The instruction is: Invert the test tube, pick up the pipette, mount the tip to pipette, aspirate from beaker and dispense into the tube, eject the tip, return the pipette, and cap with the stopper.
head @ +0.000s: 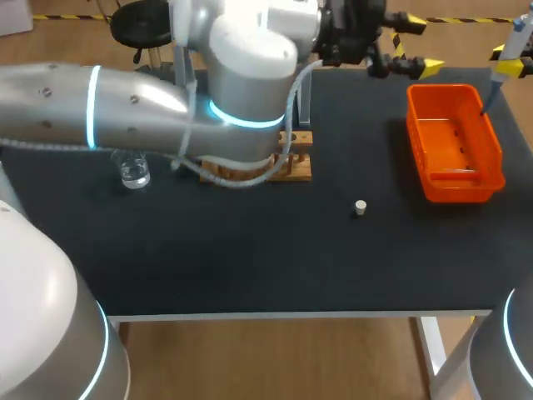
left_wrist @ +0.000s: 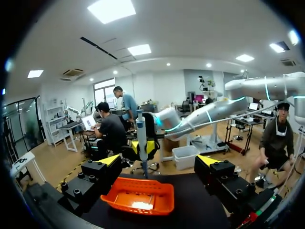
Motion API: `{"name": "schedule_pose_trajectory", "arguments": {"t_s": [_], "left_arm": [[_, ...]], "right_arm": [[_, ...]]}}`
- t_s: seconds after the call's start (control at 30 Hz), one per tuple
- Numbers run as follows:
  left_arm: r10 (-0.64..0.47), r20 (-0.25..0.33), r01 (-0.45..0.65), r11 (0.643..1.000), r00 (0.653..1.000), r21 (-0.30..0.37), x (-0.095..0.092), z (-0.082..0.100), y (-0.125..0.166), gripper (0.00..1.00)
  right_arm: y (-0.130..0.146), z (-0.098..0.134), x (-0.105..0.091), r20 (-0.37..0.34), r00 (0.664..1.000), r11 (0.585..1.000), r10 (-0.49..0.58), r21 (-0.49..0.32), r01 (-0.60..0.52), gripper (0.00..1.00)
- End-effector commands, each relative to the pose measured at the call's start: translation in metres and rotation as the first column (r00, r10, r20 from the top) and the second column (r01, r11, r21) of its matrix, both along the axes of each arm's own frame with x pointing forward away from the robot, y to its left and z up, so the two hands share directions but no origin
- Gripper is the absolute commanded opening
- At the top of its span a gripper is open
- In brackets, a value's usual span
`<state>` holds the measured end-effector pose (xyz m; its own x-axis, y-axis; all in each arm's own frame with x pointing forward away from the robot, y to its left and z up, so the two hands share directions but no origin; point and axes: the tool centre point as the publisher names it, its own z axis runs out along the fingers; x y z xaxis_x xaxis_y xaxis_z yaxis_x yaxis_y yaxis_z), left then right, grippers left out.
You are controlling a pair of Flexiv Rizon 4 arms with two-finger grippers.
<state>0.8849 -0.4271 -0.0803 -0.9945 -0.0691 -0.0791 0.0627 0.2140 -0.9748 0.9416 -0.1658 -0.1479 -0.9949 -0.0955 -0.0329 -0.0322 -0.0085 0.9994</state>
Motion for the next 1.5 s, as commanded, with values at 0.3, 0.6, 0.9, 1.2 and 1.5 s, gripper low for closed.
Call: {"name": "schedule_pose_trajectory", "arguments": {"t_s": [0.3,0.6,0.9,1.2,1.5], "left_arm": [[0.076,0.018,-0.073,0.986,0.997,-0.152,-0.029,-0.03,0.075,1.0],[0.093,0.004,-0.09,0.978,0.996,-0.186,-0.029,-0.042,0.102,1.0],[0.102,-0.007,-0.101,0.976,0.995,-0.193,-0.027,-0.042,0.127,1.0],[0.127,-0.02,-0.129,0.971,0.992,-0.2,-0.024,-0.04,0.138,1.0],[0.125,-0.033,-0.129,0.969,0.992,-0.208,-0.026,-0.039,0.14,1.0]], "right_arm": [[-0.001,0.0,0.002,0.0,1.0,1.0,0.005,-0.003,-0.005,0.0],[-0.001,0.0,0.002,0.0,1.0,1.0,0.005,-0.003,-0.005,0.0],[-0.001,0.0,0.002,0.0,1.0,1.0,0.005,-0.003,-0.005,0.0],[-0.001,0.0,0.002,0.0,1.0,1.0,0.005,-0.003,-0.005,0.0],[-0.001,0.0,0.002,0.0,1.0,1.0,0.005,-0.003,-0.005,0.0]]}}
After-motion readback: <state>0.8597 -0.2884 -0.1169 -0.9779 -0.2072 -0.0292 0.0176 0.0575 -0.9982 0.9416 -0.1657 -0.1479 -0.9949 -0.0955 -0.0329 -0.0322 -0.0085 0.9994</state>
